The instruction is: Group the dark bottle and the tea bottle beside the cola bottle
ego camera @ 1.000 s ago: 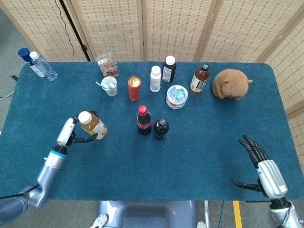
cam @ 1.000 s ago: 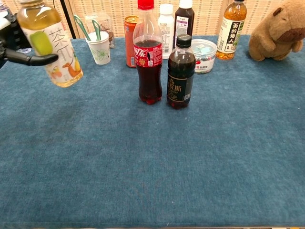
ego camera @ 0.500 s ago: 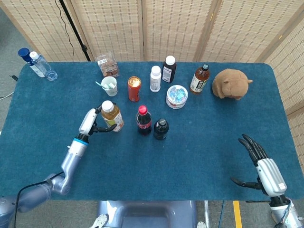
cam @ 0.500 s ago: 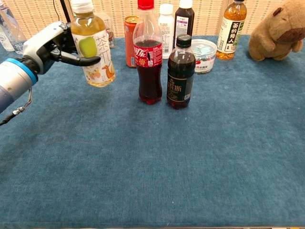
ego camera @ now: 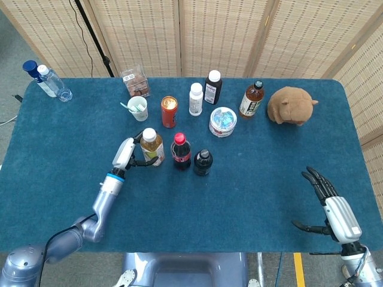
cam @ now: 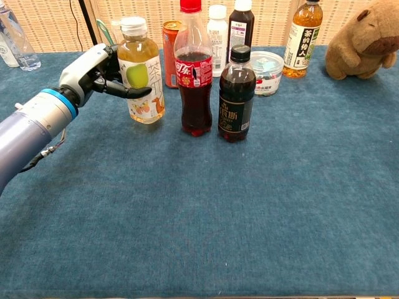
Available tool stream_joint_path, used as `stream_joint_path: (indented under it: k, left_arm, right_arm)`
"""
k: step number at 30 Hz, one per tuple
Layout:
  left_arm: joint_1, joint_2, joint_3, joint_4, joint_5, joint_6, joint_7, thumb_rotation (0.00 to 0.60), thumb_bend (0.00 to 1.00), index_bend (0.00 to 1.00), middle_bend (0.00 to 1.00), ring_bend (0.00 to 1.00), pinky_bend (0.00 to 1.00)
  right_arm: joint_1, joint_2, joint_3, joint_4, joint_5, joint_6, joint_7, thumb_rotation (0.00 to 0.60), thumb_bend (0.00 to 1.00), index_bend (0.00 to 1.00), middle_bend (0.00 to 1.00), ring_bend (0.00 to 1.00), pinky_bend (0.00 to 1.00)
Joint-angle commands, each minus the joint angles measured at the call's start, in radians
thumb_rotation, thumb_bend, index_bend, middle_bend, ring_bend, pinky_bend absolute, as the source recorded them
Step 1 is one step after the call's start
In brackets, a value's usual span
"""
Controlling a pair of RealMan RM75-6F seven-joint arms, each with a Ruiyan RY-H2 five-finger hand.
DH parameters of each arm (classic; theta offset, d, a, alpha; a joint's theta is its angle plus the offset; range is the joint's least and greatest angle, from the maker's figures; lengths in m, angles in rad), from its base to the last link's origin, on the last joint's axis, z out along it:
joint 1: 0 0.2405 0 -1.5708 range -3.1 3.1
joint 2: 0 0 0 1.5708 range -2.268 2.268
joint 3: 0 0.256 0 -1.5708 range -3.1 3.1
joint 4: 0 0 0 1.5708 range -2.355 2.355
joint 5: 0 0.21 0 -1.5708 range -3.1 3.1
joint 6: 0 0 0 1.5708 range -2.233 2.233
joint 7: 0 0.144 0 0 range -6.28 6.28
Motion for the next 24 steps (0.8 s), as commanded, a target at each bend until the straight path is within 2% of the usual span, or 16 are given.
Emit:
stream_joint_path:
  k: [1, 8, 13, 16, 18, 20, 24]
  left_arm:
    - [-0.015, -0.021, -0.001, 0.034, -0.001, -0.008, -0.009, 0.6, 0.34, 0.51, 0.41, 0.43, 0.43]
    - [-0.031, -0.049, 0.001, 0.078, -0.004, -0.017, -0.003, 0.6, 0.34, 0.52, 0.41, 0.42, 0.43]
    - [-0.038, -0.055, 0.009, 0.084, -0.005, -0.036, 0.0, 0.6, 0.34, 0.48, 0.38, 0.35, 0.39]
    - [-0.035, -0.044, 0.029, 0.07, 0.016, -0.026, -0.022, 0.6, 0.32, 0.27, 0.15, 0.14, 0.23]
    - [-0.03, -0.04, 0.031, 0.066, 0.024, -0.002, -0.039, 0.6, 0.31, 0.07, 0.01, 0.01, 0.11]
    - [-0.027, -0.041, 0.03, 0.068, 0.025, 0.011, -0.046, 0.6, 0.3, 0.0, 0.0, 0.0, 0.04]
    - [-0.02, -0.039, 0.032, 0.073, 0.031, 0.039, -0.056, 0.6, 0.3, 0.0, 0.0, 0.0, 0.0]
  right_arm:
    - [0.003, -0.001, 0.001, 0.002, 0.003, -0.006, 0.0, 0.6, 0.0, 0.02, 0.0, 0.0, 0.07]
    - [0.007, -0.001, 0.004, 0.002, 0.007, -0.012, 0.003, 0.6, 0.0, 0.02, 0.0, 0.0, 0.07]
    - [0.005, 0.0, 0.006, 0.004, 0.008, -0.008, 0.007, 0.6, 0.0, 0.02, 0.0, 0.0, 0.07]
    - [0.003, 0.002, 0.007, 0.005, 0.007, -0.004, 0.011, 0.6, 0.0, 0.02, 0.0, 0.0, 0.07]
    - [0.002, 0.004, 0.008, 0.005, 0.004, -0.001, 0.013, 0.6, 0.0, 0.02, 0.0, 0.0, 0.07]
    - [0.002, 0.004, 0.008, 0.004, 0.004, 0.0, 0.014, 0.6, 0.0, 0.02, 0.0, 0.0, 0.07]
    - [0.001, 0.005, 0.009, 0.003, 0.001, 0.004, 0.014, 0.6, 0.0, 0.02, 0.0, 0.0, 0.07]
